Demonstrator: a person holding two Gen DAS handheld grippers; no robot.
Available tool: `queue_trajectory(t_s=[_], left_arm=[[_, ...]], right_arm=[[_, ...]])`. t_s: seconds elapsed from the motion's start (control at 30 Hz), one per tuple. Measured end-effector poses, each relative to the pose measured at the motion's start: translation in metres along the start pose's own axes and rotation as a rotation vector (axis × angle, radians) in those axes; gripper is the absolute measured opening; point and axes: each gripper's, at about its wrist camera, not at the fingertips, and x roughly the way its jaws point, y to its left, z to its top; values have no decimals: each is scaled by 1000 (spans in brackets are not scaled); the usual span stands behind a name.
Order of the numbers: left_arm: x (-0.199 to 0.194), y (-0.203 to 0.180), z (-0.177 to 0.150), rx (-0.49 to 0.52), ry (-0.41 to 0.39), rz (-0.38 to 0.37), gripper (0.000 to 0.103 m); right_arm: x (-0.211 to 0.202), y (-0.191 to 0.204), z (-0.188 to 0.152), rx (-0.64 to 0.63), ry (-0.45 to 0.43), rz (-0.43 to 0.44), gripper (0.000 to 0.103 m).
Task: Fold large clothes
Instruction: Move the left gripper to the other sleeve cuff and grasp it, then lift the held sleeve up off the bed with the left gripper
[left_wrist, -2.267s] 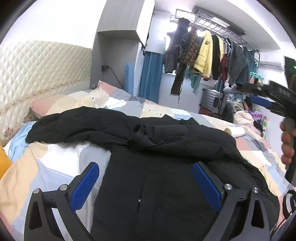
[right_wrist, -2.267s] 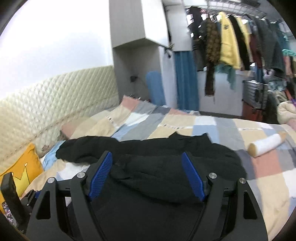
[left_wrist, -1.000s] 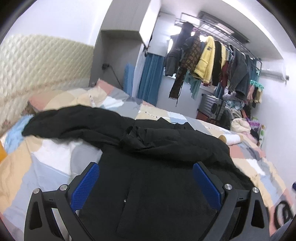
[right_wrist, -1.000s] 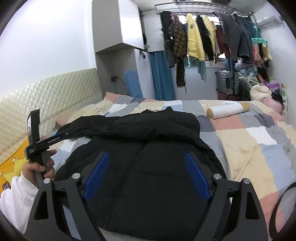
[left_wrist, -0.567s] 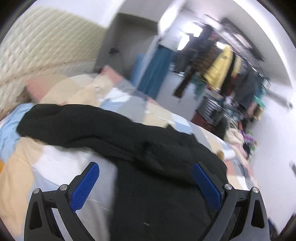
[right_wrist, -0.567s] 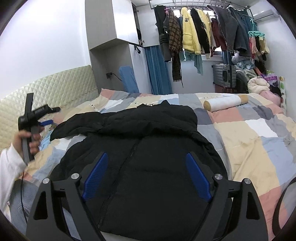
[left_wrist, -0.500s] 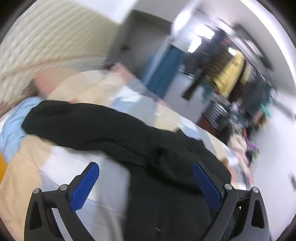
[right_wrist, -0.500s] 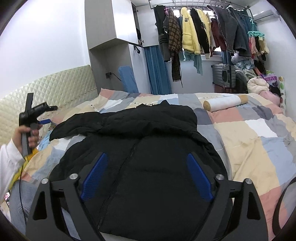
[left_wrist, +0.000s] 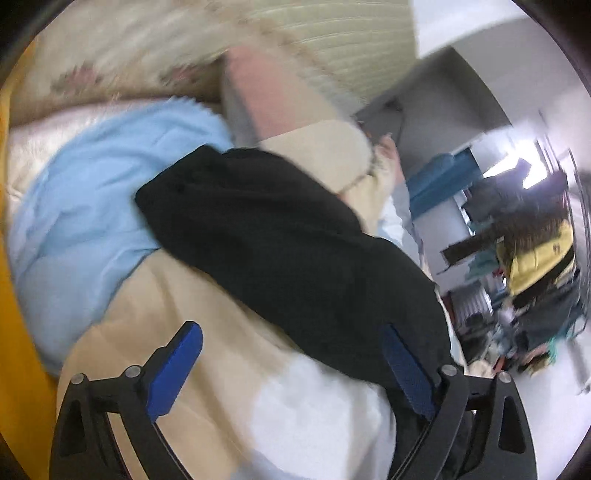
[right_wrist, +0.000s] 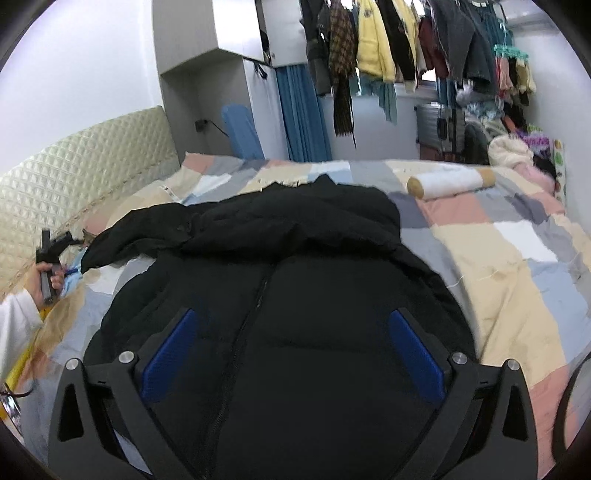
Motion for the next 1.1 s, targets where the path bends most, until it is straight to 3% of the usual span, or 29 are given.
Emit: queue_trajectory(t_s=[0.23,0.57,0.63,0.8,0.9,1.1], left_arm=[[43,51,29,-65,0,-20,84],[76,58,63,-79,-63,-34,82],[74,53,60,-70,-75,-16,72],[60,40,61,-45,-117,22,23],[41,17,61,27,-155,63,16],[-15,-42,62,127,-257,80,12]], right_arm=[[34,11,11,79,81,-14,102],[62,22,22,122,122,-84,102],[63,24,24,124,127,-97,102],[60,26,24,100,123,-112,102],[57,28,24,69,119,-107,102],[44,30,22,7,91,-76,102]])
